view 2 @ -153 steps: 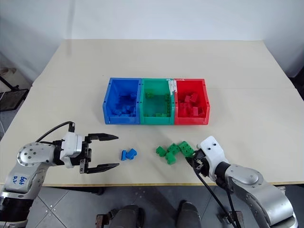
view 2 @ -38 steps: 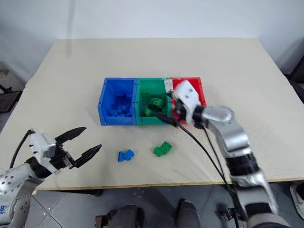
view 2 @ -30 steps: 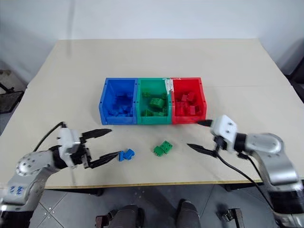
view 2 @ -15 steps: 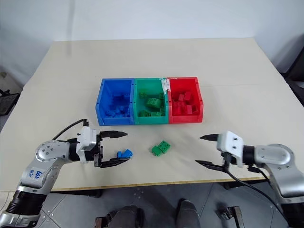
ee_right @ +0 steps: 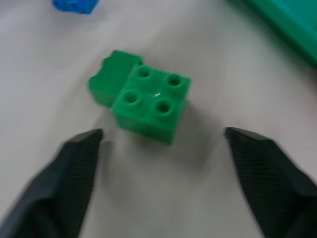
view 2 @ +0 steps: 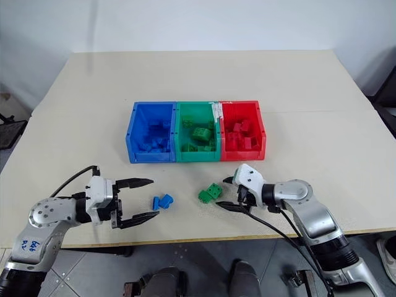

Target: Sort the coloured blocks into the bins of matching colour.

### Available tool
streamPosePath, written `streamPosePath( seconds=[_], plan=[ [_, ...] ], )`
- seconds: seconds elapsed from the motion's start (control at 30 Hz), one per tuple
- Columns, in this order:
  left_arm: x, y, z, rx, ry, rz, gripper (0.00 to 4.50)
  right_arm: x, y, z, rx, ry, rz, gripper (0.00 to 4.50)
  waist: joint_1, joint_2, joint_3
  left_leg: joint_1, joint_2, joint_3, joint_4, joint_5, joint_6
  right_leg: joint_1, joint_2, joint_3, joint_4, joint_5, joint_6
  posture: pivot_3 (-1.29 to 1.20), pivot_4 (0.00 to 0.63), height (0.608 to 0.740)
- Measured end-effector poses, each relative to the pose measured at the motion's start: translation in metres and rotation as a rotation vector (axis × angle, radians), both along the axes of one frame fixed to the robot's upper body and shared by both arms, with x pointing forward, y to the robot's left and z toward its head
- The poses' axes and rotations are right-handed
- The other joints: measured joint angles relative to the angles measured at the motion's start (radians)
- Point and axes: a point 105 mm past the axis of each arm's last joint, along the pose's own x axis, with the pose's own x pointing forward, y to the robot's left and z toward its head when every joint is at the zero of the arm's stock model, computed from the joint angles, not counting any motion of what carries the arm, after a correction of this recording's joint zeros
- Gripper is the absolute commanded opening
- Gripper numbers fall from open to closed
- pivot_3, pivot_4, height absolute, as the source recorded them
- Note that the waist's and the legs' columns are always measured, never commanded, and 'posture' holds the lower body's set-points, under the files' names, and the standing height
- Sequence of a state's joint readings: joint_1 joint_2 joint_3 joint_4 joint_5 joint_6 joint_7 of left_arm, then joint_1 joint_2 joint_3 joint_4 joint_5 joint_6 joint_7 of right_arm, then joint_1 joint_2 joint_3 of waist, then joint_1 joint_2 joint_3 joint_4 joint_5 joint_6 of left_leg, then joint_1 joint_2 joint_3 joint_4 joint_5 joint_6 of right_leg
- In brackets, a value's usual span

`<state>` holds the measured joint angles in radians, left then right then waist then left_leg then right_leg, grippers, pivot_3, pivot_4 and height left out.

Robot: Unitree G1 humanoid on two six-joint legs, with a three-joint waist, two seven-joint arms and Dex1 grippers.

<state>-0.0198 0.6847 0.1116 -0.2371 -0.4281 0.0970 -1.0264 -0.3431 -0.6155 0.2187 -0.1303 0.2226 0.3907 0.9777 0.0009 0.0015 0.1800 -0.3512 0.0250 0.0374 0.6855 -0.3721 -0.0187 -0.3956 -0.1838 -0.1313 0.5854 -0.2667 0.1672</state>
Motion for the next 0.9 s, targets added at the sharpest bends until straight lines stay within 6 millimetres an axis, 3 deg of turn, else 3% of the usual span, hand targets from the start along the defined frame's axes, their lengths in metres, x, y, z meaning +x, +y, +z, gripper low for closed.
streamPosePath(
  seconds=[0.17, 0.47, 0.73, 0.9],
  plan=[
    [-0.002, -0.001, 0.002, 0.000, -0.008, 0.002, 4.50, 0.001, 0.006, -0.001, 0.020, 0.002, -0.003, 1.24, -0.003, 0.000, 0.000, 0.000, 0.000, 0.000, 0.000, 0.000, 0.000, 0.000, 0.000, 0.000, 0.000, 0.000, 0.000, 0.00, 0.150, 0.740],
    [-0.001, -0.001, 0.002, -0.002, -0.006, 0.005, 4.50, -0.001, 0.013, -0.002, 0.029, 0.016, -0.007, 1.24, -0.003, 0.000, 0.000, 0.000, 0.000, 0.000, 0.000, 0.000, 0.000, 0.000, 0.000, 0.000, 0.000, 0.000, 0.000, 0.00, 0.150, 0.740],
    [-0.001, 0.000, 0.002, -0.003, -0.004, 0.013, 4.50, 0.003, 0.011, 0.003, 0.014, 0.004, -0.012, 3.82, -0.002, 0.000, 0.000, 0.000, 0.000, 0.000, 0.000, 0.000, 0.000, 0.000, 0.000, 0.000, 0.000, 0.000, 0.000, 0.00, 0.150, 0.740],
    [0.000, 0.000, 0.003, -0.004, -0.010, 0.016, 4.50, 0.015, 0.014, 0.005, -0.015, -0.051, 0.025, 3.82, -0.005, 0.000, 0.000, 0.000, 0.000, 0.000, 0.000, 0.000, 0.000, 0.000, 0.000, 0.000, 0.000, 0.000, 0.000, 0.00, 0.150, 0.740]
  ],
)
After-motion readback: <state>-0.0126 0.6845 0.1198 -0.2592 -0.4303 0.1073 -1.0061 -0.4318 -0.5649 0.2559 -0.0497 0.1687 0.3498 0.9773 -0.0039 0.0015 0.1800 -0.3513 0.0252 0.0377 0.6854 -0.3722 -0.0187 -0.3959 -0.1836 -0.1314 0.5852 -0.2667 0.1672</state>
